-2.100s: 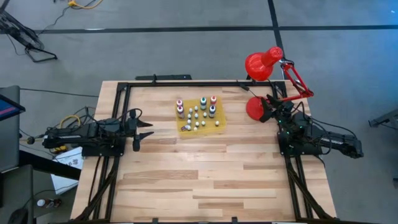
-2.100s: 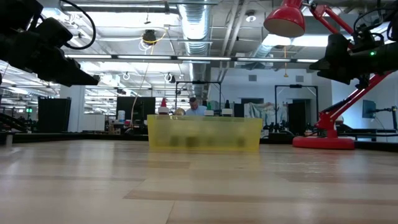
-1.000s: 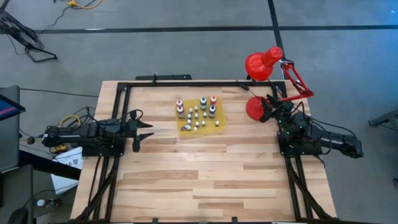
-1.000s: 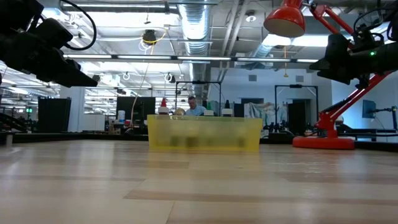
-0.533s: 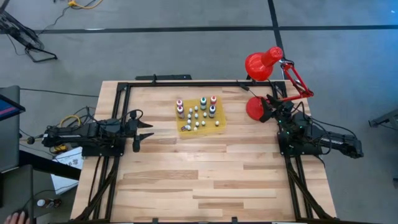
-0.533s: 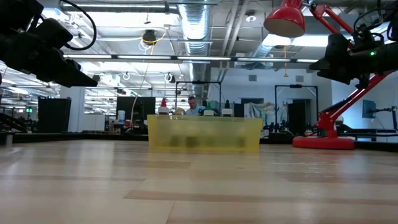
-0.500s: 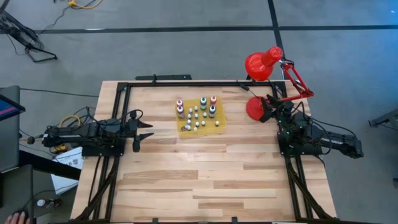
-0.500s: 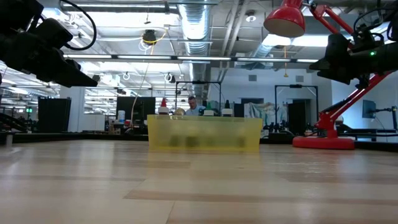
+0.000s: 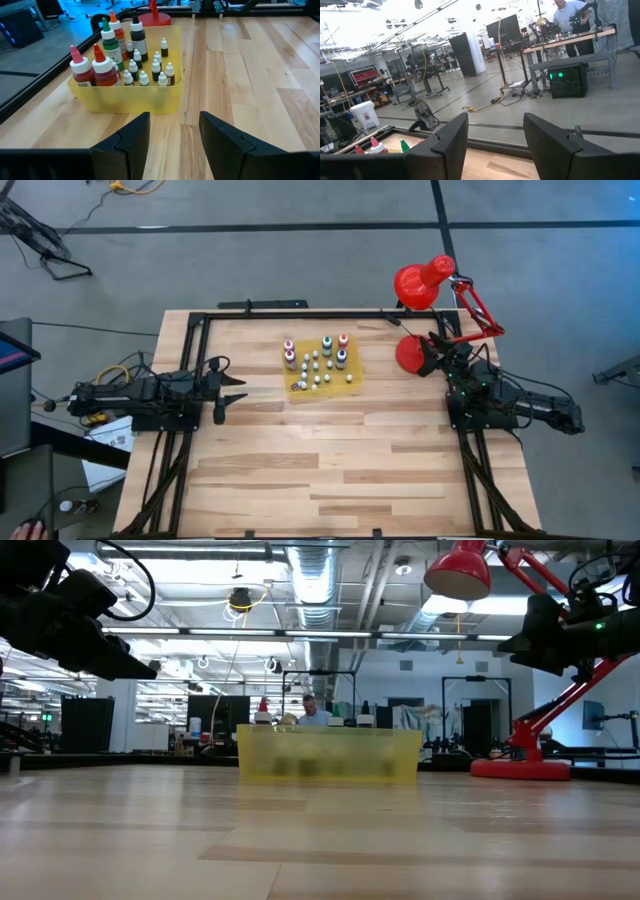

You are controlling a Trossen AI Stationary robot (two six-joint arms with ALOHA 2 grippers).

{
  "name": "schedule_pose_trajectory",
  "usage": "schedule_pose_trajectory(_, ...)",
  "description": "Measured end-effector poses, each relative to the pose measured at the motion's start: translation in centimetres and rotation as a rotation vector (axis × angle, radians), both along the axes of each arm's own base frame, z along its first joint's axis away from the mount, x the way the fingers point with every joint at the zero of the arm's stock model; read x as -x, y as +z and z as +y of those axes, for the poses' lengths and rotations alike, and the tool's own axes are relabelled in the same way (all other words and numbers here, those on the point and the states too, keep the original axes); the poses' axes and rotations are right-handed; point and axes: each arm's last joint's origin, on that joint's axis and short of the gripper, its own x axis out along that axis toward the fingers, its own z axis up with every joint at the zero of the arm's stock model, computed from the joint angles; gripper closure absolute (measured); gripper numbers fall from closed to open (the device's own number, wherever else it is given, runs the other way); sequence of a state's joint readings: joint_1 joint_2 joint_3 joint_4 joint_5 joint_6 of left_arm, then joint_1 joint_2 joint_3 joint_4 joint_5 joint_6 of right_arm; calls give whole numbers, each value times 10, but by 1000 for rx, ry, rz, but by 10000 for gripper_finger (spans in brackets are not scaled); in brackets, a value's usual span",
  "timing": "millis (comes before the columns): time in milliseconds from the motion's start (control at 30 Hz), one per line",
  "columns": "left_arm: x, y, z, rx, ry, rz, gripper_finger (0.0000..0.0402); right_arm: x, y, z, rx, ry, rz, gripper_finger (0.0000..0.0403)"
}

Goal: Pick & Place food coloring
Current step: Return to Home Position

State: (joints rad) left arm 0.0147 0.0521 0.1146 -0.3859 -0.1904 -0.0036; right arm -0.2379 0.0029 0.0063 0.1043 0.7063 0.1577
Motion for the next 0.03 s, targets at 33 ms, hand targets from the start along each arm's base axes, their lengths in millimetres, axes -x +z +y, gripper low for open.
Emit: schedule_pose_trajectory(33, 0, 0, 0, 0, 0, 0, 237, 0, 0, 0, 0, 0, 0, 221)
